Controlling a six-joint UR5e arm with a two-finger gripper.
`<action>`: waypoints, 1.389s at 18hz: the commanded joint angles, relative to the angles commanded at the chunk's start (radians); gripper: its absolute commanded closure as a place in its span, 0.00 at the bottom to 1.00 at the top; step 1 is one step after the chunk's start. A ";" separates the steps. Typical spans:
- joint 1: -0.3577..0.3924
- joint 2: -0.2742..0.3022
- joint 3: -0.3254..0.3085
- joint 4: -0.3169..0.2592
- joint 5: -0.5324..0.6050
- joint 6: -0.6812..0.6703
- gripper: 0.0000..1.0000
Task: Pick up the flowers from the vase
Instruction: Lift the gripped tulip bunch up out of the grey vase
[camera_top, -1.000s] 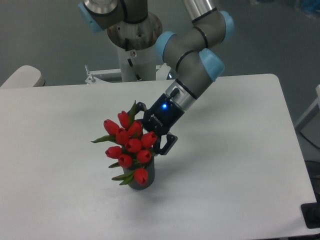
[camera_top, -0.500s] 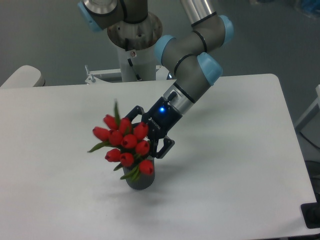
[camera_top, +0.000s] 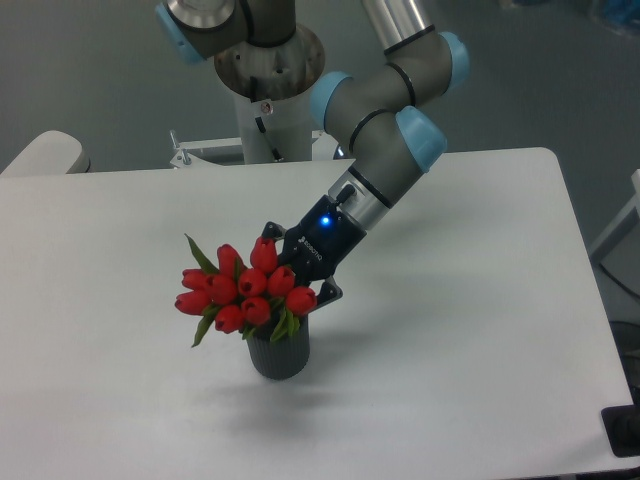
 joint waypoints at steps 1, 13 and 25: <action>0.000 0.000 0.000 0.000 0.000 0.000 0.62; 0.023 0.017 0.003 -0.002 -0.003 -0.029 0.68; 0.023 0.107 0.067 -0.002 -0.011 -0.270 0.68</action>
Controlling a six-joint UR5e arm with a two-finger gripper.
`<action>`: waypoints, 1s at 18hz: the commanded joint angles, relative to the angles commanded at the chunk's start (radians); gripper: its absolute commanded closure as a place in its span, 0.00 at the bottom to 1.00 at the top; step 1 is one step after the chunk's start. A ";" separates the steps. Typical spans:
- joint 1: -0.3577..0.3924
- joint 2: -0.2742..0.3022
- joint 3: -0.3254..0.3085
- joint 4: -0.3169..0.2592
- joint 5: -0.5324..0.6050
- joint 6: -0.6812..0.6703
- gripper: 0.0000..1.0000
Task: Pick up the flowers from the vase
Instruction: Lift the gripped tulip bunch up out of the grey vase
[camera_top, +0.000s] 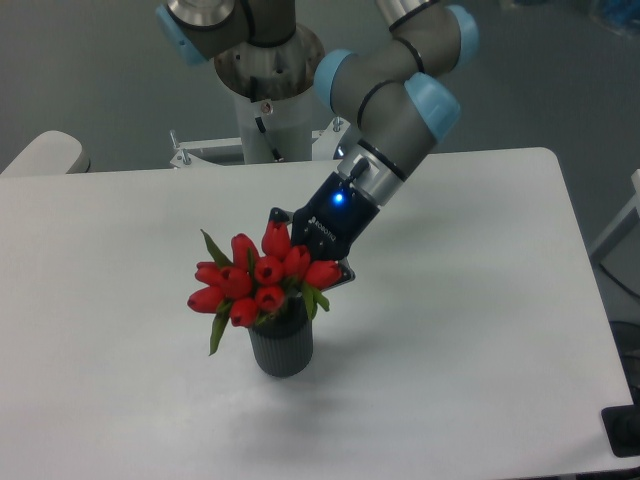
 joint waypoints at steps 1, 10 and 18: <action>0.000 0.009 0.005 0.000 0.000 -0.015 0.68; 0.008 0.055 0.078 0.000 0.000 -0.153 0.68; 0.044 0.092 0.166 0.000 -0.035 -0.333 0.68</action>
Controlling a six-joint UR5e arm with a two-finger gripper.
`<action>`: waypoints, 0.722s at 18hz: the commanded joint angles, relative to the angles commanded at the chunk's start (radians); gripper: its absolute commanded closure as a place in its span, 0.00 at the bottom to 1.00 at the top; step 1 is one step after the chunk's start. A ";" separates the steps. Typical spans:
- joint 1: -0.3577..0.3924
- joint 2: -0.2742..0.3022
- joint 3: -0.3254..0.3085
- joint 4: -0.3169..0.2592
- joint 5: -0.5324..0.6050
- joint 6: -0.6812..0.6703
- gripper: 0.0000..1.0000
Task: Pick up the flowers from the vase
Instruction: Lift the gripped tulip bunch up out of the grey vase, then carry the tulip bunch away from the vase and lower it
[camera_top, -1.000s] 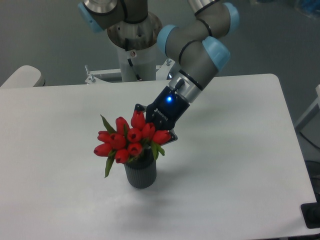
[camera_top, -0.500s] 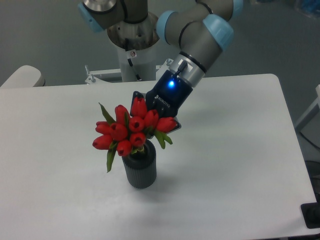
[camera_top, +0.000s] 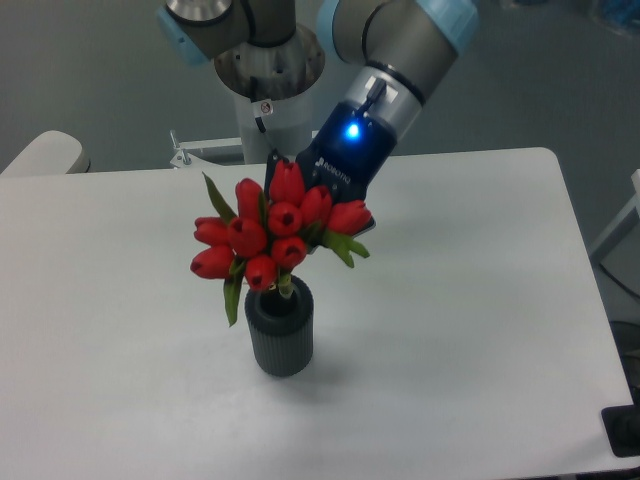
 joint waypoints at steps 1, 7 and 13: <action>0.008 0.002 0.015 0.000 -0.011 -0.029 0.68; 0.043 -0.001 0.080 0.000 -0.031 -0.076 0.68; 0.098 -0.122 0.172 -0.008 -0.003 -0.079 0.68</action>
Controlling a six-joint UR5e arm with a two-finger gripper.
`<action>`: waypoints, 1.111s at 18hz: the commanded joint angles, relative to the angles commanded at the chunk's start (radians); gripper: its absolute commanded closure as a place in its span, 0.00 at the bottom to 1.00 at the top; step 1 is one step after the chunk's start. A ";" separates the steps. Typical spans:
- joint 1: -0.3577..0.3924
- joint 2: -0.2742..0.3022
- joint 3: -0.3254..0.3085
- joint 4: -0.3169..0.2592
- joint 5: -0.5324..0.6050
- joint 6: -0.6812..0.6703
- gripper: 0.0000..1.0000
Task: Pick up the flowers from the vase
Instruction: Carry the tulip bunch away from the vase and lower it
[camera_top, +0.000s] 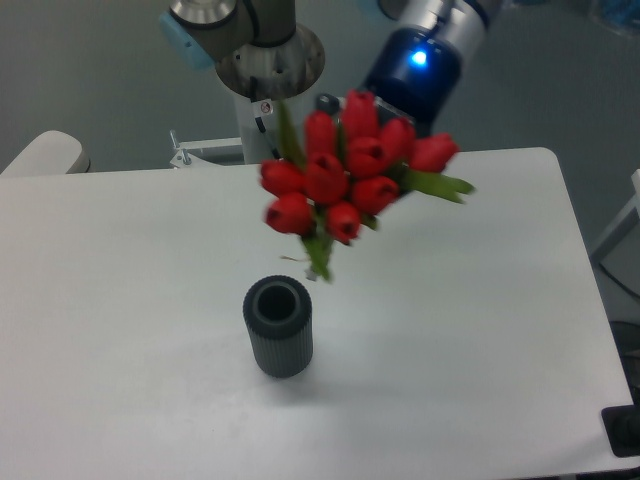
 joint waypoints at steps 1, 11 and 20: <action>0.006 -0.023 0.018 0.000 0.011 0.000 0.68; 0.064 -0.210 0.105 0.005 0.034 0.182 0.68; 0.103 -0.278 0.152 0.006 0.037 0.285 0.68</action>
